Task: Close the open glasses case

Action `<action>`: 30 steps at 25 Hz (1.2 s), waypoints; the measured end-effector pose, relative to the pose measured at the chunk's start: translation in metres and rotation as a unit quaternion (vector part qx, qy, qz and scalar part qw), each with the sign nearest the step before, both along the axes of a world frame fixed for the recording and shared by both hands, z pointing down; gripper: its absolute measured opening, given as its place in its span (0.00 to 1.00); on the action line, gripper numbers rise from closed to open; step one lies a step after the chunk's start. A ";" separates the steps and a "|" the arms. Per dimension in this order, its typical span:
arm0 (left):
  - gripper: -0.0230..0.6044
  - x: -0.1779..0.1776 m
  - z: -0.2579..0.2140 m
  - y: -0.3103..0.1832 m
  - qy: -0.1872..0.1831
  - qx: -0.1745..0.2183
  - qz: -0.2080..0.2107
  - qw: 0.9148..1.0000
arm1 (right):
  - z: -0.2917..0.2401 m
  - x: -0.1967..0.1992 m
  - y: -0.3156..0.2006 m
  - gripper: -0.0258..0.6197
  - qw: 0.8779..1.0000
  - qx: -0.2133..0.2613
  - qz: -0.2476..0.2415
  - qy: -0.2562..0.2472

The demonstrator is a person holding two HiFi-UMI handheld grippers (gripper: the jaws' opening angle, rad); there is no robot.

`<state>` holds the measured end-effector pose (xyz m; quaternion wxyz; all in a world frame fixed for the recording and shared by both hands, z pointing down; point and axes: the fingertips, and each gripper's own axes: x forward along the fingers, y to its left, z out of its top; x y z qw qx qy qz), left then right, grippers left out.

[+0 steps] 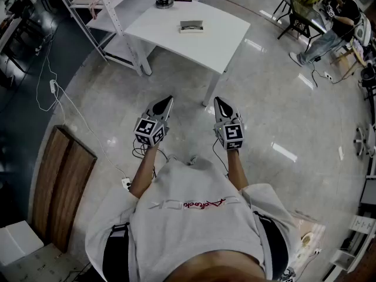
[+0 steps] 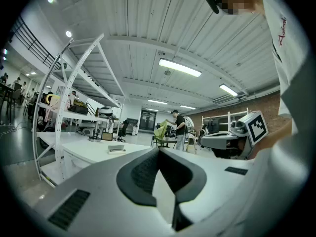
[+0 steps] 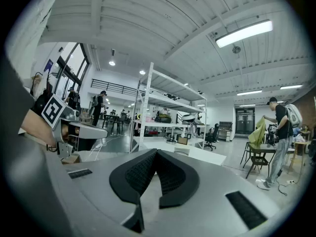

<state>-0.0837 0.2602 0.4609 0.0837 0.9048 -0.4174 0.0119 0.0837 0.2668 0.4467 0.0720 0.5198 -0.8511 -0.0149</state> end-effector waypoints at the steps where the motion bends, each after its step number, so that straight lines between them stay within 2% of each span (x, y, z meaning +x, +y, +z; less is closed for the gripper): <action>1: 0.08 0.000 0.000 0.000 0.000 0.001 0.001 1.000 | 0.000 0.000 0.000 0.08 1.000 0.000 0.000 -0.001; 8: 0.08 0.005 0.002 0.001 0.001 0.001 -0.001 1.000 | 0.004 0.003 0.002 0.08 1.000 -0.004 -0.004 -0.003; 19: 0.08 0.023 0.001 0.000 0.002 -0.003 -0.010 1.000 | 0.008 0.016 -0.001 0.08 0.999 -0.018 -0.031 -0.032; 30: 0.08 0.049 0.014 0.005 0.000 -0.011 -0.019 1.000 | 0.009 0.034 -0.007 0.08 0.998 -0.009 -0.045 -0.037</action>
